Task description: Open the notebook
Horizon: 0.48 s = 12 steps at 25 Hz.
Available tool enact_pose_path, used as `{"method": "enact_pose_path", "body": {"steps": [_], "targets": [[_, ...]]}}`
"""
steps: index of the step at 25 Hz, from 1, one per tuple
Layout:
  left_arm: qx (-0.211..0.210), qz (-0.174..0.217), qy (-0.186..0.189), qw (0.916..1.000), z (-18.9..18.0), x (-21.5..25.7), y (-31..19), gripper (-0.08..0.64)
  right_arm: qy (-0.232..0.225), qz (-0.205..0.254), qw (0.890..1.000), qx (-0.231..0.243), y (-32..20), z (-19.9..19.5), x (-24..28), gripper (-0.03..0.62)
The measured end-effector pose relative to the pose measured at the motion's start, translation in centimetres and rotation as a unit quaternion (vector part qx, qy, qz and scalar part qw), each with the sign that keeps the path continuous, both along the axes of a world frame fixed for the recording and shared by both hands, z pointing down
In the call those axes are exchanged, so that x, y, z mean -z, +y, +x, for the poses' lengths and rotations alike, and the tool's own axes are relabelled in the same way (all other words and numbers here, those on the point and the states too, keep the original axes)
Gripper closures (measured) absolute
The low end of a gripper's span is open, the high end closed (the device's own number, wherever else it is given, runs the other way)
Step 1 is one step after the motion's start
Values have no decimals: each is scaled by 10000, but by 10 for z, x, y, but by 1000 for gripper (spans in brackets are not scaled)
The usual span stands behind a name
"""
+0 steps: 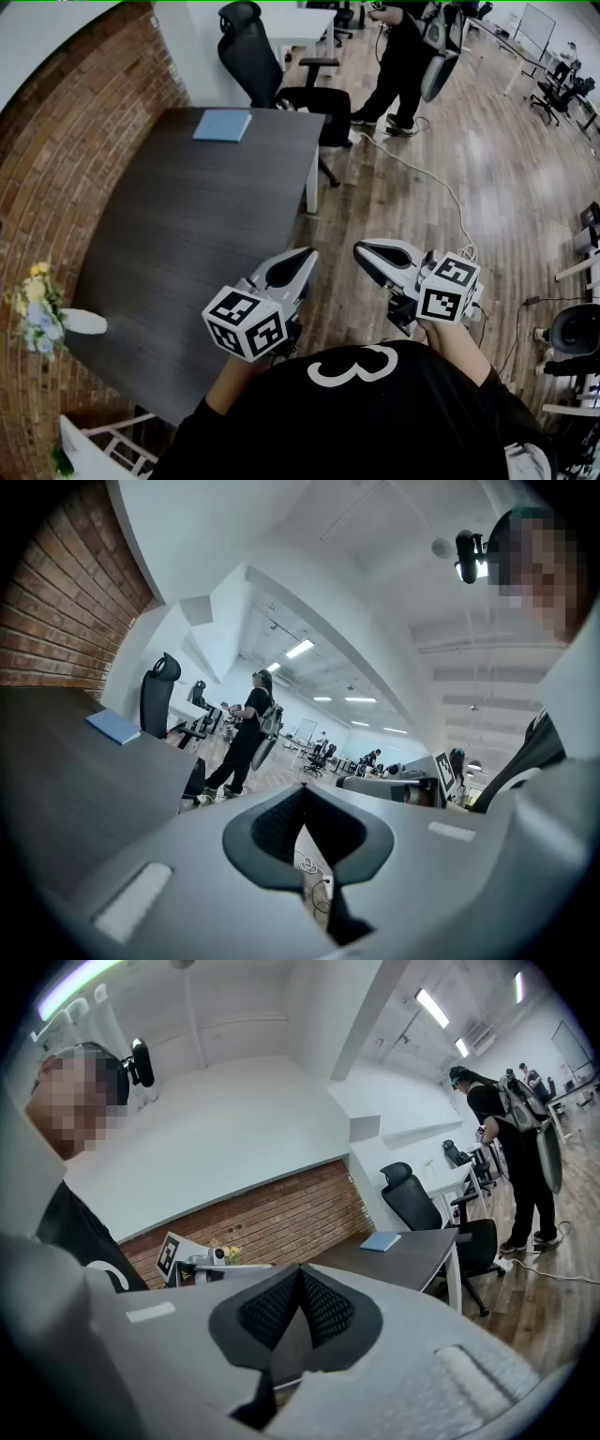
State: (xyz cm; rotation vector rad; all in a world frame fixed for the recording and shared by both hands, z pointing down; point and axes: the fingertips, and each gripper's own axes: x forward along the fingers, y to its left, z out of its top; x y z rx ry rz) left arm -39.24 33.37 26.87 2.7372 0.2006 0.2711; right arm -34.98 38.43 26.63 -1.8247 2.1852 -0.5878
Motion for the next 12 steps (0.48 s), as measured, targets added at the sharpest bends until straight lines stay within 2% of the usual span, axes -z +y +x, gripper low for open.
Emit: {"method": "enact_pose_path", "body": {"steps": [7,12], "targets": [[-23,-16,-79,10000,5,-9,-3,543,-43,26,9999,-102,-1,7,-5,592],[-65,-1,-106,9999,29,-12,-2,543,-98,-5,9997,-217,1,31,-13,591]]}}
